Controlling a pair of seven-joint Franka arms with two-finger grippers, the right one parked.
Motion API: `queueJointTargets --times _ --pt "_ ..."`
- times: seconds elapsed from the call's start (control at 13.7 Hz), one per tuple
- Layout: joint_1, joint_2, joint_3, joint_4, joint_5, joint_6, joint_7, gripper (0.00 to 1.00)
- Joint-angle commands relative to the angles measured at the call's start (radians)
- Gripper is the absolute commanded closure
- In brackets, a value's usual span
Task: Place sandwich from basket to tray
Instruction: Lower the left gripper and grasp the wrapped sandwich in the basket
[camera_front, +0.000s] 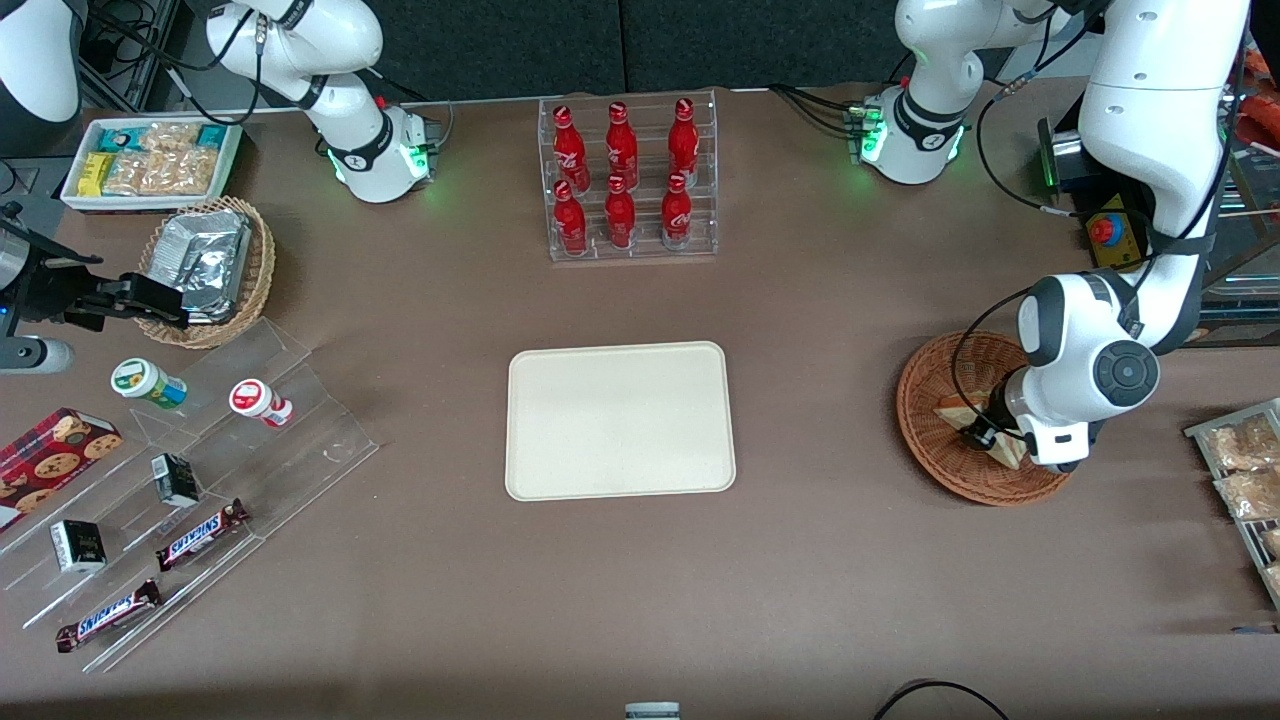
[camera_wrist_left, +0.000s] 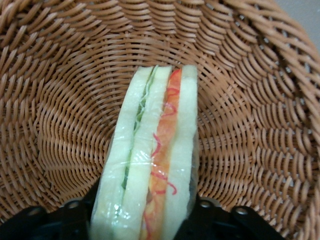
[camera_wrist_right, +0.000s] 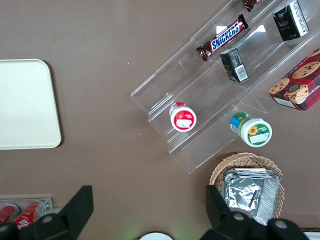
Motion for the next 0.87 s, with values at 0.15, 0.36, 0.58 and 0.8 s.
queueJointTargets --times 0.15,0.36,0.58,0.8 --pt "-0.012 -0.089 0.002 0.087 0.016 -0.167 -0.015 0.92" --pt "-0.018 -0.115 -0.058 0.292 0.008 -0.452 -0.026 0.92" --pt "-0.018 -0.111 -0.162 0.522 -0.019 -0.688 -0.038 0.92" --pt "-0.018 -0.108 -0.302 0.623 -0.049 -0.755 -0.125 0.92"
